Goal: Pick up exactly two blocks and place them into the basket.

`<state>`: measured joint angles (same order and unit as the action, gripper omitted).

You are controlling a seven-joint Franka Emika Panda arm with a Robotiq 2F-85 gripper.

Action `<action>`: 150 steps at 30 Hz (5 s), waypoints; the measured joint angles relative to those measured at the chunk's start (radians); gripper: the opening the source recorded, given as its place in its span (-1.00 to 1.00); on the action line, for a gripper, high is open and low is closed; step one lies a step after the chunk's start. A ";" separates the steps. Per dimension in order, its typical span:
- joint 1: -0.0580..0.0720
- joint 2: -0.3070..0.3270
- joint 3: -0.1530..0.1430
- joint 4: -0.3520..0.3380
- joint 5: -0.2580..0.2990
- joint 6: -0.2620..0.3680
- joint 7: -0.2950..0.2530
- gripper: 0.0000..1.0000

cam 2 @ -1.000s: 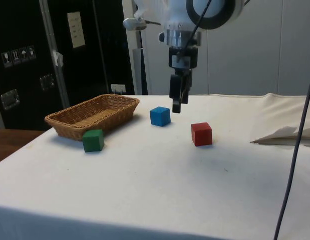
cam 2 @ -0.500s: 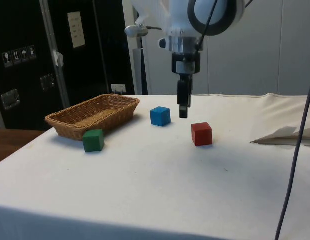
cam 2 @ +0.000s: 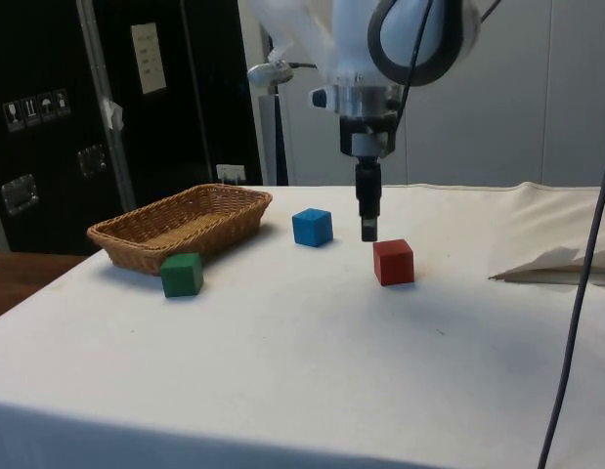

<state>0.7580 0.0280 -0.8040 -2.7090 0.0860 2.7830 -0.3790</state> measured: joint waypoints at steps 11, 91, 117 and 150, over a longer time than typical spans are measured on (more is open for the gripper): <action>0.000 0.011 0.004 -0.021 0.033 0.028 -0.097 1.00; -0.008 0.168 0.041 -0.037 0.051 0.106 -0.207 -1.00; -0.004 0.059 0.052 0.018 0.048 0.052 -0.134 -1.00; 0.003 0.047 0.065 0.288 0.046 -0.161 -0.055 -1.00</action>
<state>0.7610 0.0750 -0.7390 -2.4210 0.1320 2.6220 -0.4340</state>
